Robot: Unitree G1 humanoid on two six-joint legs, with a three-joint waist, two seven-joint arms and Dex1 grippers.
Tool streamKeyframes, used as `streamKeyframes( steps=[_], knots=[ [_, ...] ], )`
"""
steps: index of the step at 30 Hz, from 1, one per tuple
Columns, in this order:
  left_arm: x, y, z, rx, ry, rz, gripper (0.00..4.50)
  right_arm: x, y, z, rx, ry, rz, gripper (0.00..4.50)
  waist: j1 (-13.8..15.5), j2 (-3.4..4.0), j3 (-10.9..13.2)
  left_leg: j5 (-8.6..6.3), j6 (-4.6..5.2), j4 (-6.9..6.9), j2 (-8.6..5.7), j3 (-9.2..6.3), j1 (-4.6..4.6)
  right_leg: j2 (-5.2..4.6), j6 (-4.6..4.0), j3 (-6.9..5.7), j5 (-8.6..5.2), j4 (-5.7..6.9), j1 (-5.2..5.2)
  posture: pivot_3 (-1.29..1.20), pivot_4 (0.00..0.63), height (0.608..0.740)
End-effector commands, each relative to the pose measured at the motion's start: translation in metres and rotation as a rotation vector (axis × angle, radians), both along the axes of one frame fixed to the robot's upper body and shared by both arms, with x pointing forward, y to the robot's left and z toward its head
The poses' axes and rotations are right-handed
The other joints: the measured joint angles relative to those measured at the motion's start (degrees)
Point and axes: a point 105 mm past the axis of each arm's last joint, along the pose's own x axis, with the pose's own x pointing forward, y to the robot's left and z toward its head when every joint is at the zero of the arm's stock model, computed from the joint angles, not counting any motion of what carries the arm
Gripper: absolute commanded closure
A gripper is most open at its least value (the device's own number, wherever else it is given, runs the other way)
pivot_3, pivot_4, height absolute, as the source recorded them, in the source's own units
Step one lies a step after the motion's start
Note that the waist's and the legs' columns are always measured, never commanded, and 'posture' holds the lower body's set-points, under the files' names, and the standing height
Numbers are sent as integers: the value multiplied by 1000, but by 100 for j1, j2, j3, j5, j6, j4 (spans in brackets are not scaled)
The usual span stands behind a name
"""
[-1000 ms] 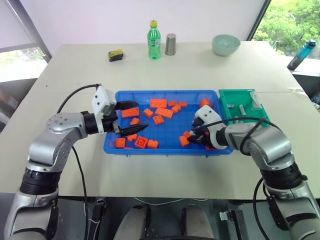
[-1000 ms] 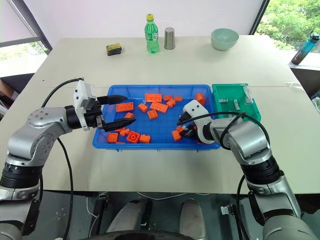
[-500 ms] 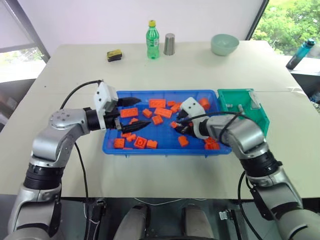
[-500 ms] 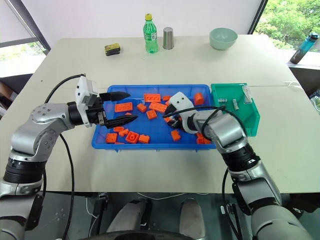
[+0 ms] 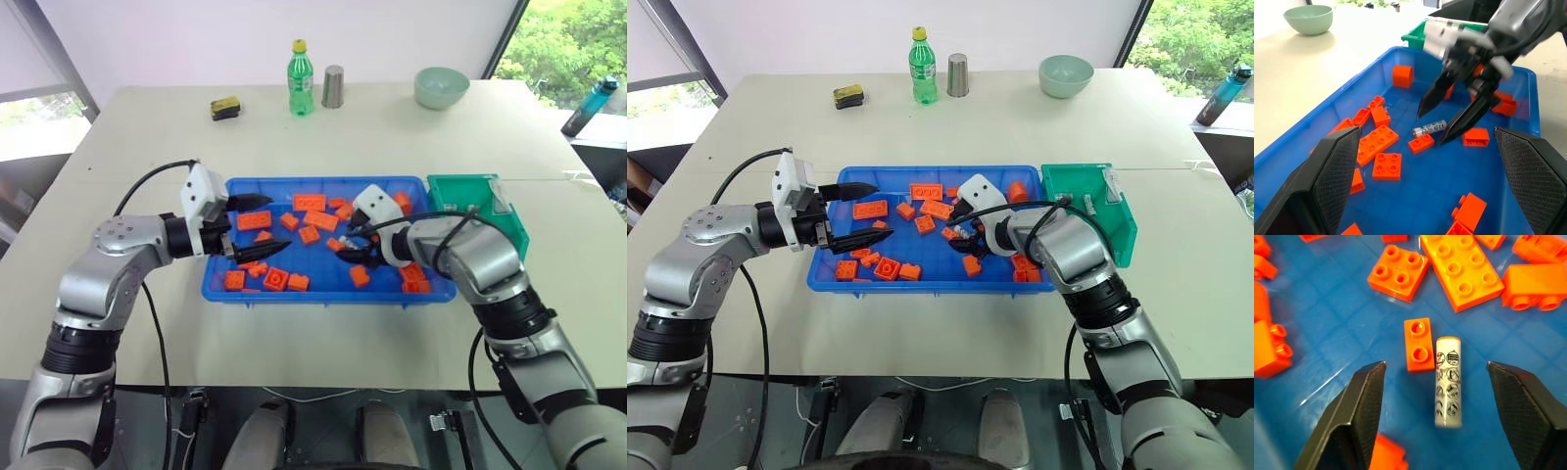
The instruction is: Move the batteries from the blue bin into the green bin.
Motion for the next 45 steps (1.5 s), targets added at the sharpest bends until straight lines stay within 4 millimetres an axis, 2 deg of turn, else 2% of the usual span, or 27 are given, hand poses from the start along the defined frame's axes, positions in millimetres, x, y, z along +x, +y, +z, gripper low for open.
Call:
streamKeyframes(
  steps=[1,8,11,16,17,21,24,27,29,30,35,36,37,40,42,45],
  knots=[
    [-2,1,11,8,-52,-6,0,-1,-5,-1,-32,-35,20,1116,0,0,0,0,0,0,0,0,0,0,0,0,0,0,0,0,150,727],
    [-1,0,13,11,-55,-13,0,6,-9,-17,-56,-37,4,1116,-17,0,0,0,0,-2,2,2,0,0,0,0,0,1,-2,0,150,727],
    [-1,0,13,12,-56,-16,0,9,-9,-22,-51,-44,3,1934,-8,0,0,0,0,0,1,2,0,0,0,0,0,1,0,0,150,727],
    [-2,0,14,13,-54,-18,0,6,-9,-14,-20,-44,4,4281,-7,0,0,0,0,1,1,1,0,0,0,-1,0,0,1,0,150,727],
    [-2,0,13,13,-52,-18,0,4,-11,-8,-1,-43,-4,4437,-6,0,0,0,0,1,1,1,0,0,0,-1,0,1,1,0,150,727],
    [-3,3,11,8,-35,-23,0,0,-23,23,77,-64,-50,4437,4,0,0,0,0,1,0,1,0,0,0,0,0,0,1,0,150,727],
    [-4,4,13,-11,-18,-33,0,0,-54,59,120,-123,-158,4437,14,0,0,0,0,1,-2,1,-1,-1,0,-1,0,0,1,0,150,727],
    [-6,5,13,-13,-12,-48,0,-2,-92,84,119,-183,-285,4437,19,0,0,0,1,2,-3,1,-1,-2,0,-1,0,-1,2,0,150,727],
    [-8,2,13,-16,-2,-67,0,-5,-117,90,88,-210,-358,4437,22,0,0,0,1,0,-2,2,-1,-2,0,-2,0,-1,2,0,150,727],
    [-8,0,11,-12,0,-76,0,-6,-132,86,69,-205,-402,4437,21,0,0,-1,1,-1,-2,4,-1,-3,0,-2,0,-2,2,0,150,727],
    [-6,-7,9,-1,-3,-102,0,-7,-162,66,23,-189,-508,4437,1,0,0,-1,3,1,2,16,0,-2,0,-1,0,-3,4,0,150,727],
    [-5,-8,10,0,-4,-105,0,-6,-164,65,18,-197,-521,3411,-3,0,1,-1,3,0,3,21,0,-2,0,0,0,-3,2,0,150,727],
    [-5,-8,10,1,-5,-107,0,-5,-166,64,9,-205,-523,3121,-8,0,1,-1,3,0,4,25,0,-2,0,0,0,-3,0,0,150,727],
    [-4,-6,12,5,-5,-107,0,-3,-165,67,6,-246,-495,1540,-8,1,1,-1,3,-2,6,29,0,-2,0,2,0,-2,-1,0,150,727],
    [-4,-2,13,9,-7,-100,0,-2,-167,78,23,-313,-451,529,4,1,1,-1,3,-1,6,26,0,-2,0,1,0,-2,0,0,150,727],
    [-6,9,19,8,-7,-77,0,-5,-179,102,78,-420,-373,529,25,0,2,-2,3,1,2,25,-1,-3,0,1,0,-4,2,0,150,727]
  ],
)
